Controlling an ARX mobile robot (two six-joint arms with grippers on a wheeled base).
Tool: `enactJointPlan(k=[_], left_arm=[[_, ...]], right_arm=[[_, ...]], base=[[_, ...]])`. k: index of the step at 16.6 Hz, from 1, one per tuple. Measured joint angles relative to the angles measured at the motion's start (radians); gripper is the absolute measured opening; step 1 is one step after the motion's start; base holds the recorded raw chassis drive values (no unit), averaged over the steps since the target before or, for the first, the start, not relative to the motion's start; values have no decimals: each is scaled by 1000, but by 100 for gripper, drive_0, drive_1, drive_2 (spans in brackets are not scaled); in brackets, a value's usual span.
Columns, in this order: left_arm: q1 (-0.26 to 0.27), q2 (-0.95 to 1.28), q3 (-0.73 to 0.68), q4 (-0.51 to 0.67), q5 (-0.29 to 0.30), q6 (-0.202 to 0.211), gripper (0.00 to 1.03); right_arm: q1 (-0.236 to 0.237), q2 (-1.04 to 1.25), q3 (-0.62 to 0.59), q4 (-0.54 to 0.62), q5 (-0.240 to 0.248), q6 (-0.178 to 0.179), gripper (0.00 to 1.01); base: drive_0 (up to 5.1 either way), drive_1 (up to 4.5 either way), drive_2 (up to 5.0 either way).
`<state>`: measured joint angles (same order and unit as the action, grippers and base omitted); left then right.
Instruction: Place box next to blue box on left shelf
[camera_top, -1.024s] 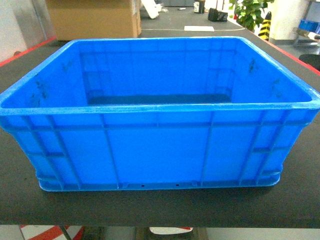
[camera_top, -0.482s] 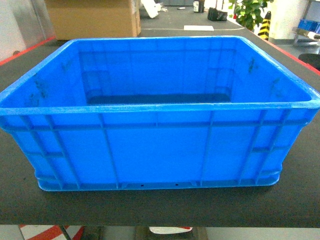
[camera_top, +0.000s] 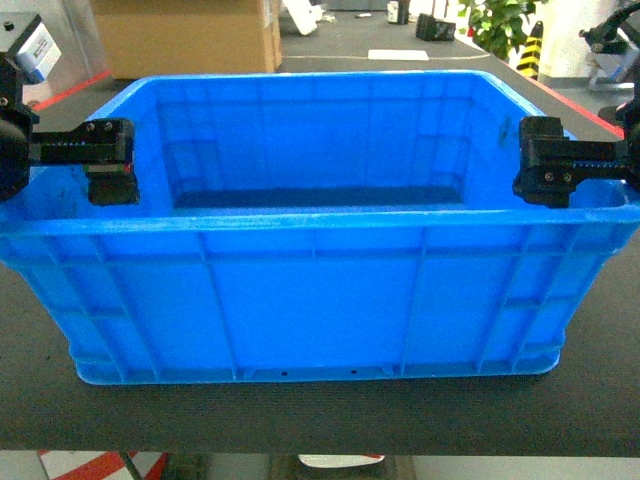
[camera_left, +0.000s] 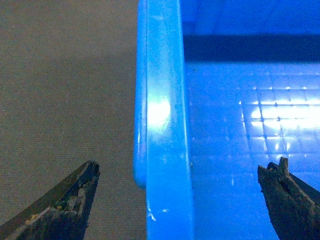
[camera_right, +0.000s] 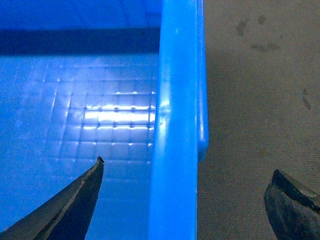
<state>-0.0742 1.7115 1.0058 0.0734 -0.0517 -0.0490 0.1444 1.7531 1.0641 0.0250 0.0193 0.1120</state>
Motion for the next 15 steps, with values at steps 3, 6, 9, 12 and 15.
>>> enactJointPlan(k=[3, 6, 9, 12, 15], left_arm=[[1, 6, 15, -13, -5, 2, 98], [2, 10, 17, -15, 0, 9, 74], [6, 3, 18, -17, -19, 4, 20], [5, -6, -11, 41, -37, 4, 18], [5, -47, -28, 91, -51, 5, 17]], right_arm=[[10, 8, 12, -1, 4, 2, 98], [21, 11, 14, -6, 11, -4, 59], [34, -10, 6, -5, 9, 9, 8], [53, -38, -31, 29, 17, 23, 8], [66, -89, -42, 53, 31, 28, 8]], base=[[0, 0, 0], [0, 0, 0], [0, 0, 0], [0, 0, 0], [0, 0, 0]])
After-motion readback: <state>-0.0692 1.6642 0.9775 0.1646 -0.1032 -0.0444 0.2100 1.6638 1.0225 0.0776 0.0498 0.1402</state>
